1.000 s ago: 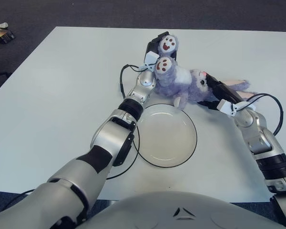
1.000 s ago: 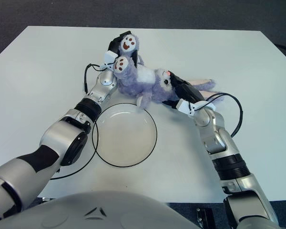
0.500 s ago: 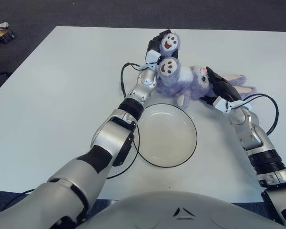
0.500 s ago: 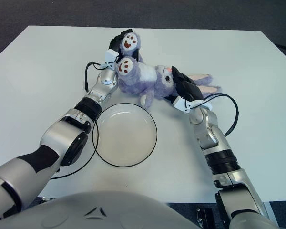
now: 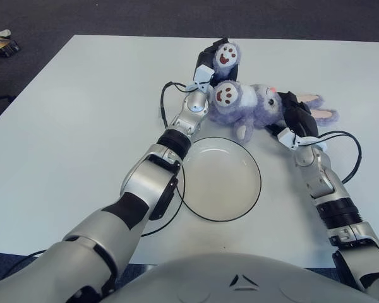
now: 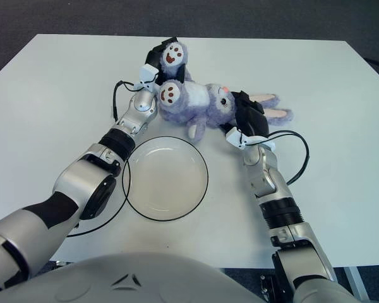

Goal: Put the doll into the plate.

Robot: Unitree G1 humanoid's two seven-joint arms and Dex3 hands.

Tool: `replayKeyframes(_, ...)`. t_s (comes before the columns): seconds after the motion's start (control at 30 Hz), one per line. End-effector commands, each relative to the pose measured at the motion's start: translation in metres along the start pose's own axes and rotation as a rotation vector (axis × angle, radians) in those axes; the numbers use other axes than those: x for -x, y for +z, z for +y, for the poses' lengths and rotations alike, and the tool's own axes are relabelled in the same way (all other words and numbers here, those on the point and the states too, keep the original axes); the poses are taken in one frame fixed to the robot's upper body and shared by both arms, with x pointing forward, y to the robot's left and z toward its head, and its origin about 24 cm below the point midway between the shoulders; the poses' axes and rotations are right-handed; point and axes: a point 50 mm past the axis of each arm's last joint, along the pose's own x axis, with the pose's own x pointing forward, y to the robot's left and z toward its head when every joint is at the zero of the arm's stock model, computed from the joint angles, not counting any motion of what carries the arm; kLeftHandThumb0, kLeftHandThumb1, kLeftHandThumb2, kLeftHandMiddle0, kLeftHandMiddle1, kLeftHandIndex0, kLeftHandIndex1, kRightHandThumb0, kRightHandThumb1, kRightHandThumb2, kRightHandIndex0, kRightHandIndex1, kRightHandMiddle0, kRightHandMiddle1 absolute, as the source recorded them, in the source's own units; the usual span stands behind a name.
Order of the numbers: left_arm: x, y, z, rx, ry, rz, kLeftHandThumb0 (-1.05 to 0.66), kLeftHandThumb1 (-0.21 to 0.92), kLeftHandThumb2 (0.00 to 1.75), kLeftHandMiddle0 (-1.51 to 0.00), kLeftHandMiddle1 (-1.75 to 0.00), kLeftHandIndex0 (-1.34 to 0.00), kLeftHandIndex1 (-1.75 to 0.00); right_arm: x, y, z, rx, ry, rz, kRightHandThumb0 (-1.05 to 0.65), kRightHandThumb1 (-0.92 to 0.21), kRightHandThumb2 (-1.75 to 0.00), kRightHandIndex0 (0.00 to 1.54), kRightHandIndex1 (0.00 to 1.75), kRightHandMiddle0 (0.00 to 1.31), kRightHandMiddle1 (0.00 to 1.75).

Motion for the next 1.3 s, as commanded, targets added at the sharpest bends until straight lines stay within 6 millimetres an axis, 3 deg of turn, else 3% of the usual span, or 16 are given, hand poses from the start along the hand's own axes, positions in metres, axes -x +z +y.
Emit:
replayKeyframes(0.0, 0.008, 0.027, -0.086, 0.234, -0.121, 0.003, 0.52, 0.17, 1.49, -0.72, -1.75, -0.97, -1.75, 0.006, -0.018, 0.011, 0.007, -0.022, 0.083, -0.44, -0.37, -1.09, 0.1, 1.65, 0.33, 1.72)
replayKeyframes(0.07, 0.008, 0.027, -0.086, 0.231, -0.12, 0.007, 0.52, 0.17, 1.49, -0.72, -1.75, -0.97, -1.75, 0.006, -0.019, 0.011, -0.019, -0.035, 0.086, -0.23, -0.34, -1.19, 0.32, 1.65, 0.41, 1.73)
replayKeyframes(0.2, 0.007, 0.026, -0.085, 0.228, -0.115, 0.012, 0.52, 0.17, 1.49, -0.72, -1.75, -0.97, -1.75, 0.006, -0.021, 0.01, -0.077, -0.055, 0.095, -0.05, -0.19, -1.41, 0.66, 1.64, 0.51, 1.74)
replayKeyframes(0.4, 0.007, 0.026, -0.084, 0.232, -0.113, 0.018, 0.52, 0.17, 1.49, -0.73, -1.75, -0.97, -1.75, 0.006, -0.023, 0.01, -0.156, -0.081, 0.115, -0.01, -0.05, -1.56, 0.86, 1.56, 0.6, 1.75)
replayKeyframes(0.7, 0.007, 0.024, -0.08, 0.239, -0.106, 0.013, 0.52, 0.17, 1.49, -0.72, -1.75, -0.97, -1.75, 0.009, -0.019, 0.006, -0.181, -0.115, 0.116, 0.0, -0.01, -1.62, 0.88, 1.62, 0.61, 1.75)
replayKeyframes(1.1, 0.005, 0.024, -0.073, 0.238, -0.091, 0.006, 0.52, 0.18, 1.48, -0.72, -1.75, -0.97, -1.75, 0.009, -0.012, -0.007, -0.17, -0.132, 0.104, 0.0, -0.09, -1.58, 0.77, 1.73, 0.56, 1.75)
replayKeyframes(1.27, 0.004, 0.024, -0.071, 0.251, -0.09, 0.014, 0.52, 0.18, 1.48, -0.72, -1.75, -0.97, -1.75, 0.01, -0.011, -0.009, -0.175, -0.123, 0.104, 0.0, -0.06, -1.6, 0.8, 1.71, 0.58, 1.75)
